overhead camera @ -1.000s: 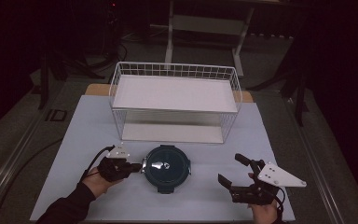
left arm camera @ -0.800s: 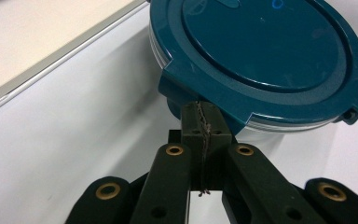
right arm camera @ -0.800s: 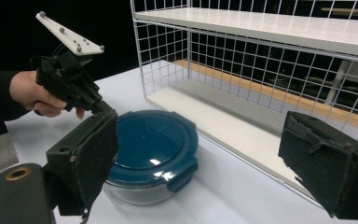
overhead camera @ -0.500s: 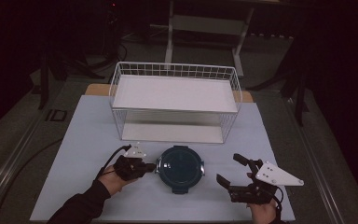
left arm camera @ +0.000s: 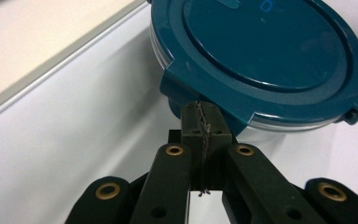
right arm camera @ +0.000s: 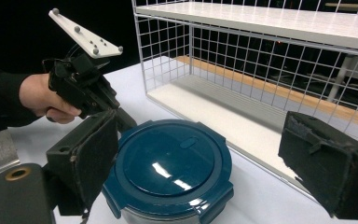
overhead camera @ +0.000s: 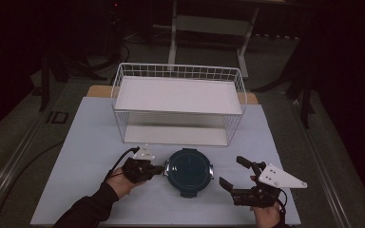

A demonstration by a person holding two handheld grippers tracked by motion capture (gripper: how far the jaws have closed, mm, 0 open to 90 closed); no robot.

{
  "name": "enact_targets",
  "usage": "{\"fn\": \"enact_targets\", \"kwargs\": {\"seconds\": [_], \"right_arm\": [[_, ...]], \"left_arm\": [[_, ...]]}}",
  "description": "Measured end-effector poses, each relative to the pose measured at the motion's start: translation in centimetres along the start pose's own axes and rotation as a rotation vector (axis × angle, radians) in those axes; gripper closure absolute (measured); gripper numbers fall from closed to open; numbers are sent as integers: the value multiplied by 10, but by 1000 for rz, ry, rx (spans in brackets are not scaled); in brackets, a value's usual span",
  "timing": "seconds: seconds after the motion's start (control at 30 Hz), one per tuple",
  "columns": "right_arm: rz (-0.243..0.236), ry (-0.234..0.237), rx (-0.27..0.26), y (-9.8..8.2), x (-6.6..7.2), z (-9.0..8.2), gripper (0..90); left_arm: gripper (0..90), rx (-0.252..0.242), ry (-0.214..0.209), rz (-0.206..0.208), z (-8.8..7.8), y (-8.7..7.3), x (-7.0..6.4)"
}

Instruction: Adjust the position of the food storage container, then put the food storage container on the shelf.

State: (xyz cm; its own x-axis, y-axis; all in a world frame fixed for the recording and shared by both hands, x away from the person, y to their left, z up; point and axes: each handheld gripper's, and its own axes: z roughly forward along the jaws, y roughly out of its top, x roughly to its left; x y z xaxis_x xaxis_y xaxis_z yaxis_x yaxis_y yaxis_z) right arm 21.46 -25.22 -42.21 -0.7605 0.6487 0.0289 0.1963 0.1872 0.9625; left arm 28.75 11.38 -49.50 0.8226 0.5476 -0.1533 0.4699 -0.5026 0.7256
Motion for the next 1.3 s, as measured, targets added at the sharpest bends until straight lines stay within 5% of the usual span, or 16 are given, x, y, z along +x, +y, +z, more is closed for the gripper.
{"fn": "enact_targets", "kwargs": {"seconds": [0.13, 0.17, 0.23, 0.33, 0.37, 0.4, 0.47, 0.5, 0.57, 0.9, 1.0, 1.13, 1.3], "right_arm": [[4, 0, 5, -1, -1, 0, 114], [2, -3, 10, -1, -1, 1, 114], [1, -4, 11, -2, -1, 1, 114], [-1, -6, 8, -3, -1, 4, 114], [-11, -1, 7, -3, 0, 5, 111], [-20, -2, 5, -3, 0, 6, 109], [-27, 0, 7, -2, 0, 7, 108], [-40, -3, 4, -2, 1, 9, 105], [-50, -9, 0, -2, 1, 10, 105], [-75, -67, -37, 0, 5, 14, 114], [-65, -43, -33, 1, 2, 13, 144], [-1, 30, -16, 0, -1, 13, 150], [-13, -34, -7, 1, -1, 10, 134]], "left_arm": [[895, -22, -13, -22, -6, -2, 4], [759, -34, -25, -24, -10, -1, 5], [711, -58, -41, -38, -18, 0, 5], [426, -121, -59, -26, -31, 2, 4], [205, -136, -82, -32, -36, 4, 5], [129, -136, -82, -32, -36, 4, 5], [123, -170, -101, -38, -42, 5, 4], [15, -175, -109, -45, -43, 6, 4], [10, -187, -135, -60, -46, 7, 2], [11, -209, -109, -156, -46, 14, 2], [17, -215, -114, -173, -42, 16, 4], [26, -183, -131, -221, -31, 17, 11], [29, -137, -139, -321, -12, 15, 21]]}}
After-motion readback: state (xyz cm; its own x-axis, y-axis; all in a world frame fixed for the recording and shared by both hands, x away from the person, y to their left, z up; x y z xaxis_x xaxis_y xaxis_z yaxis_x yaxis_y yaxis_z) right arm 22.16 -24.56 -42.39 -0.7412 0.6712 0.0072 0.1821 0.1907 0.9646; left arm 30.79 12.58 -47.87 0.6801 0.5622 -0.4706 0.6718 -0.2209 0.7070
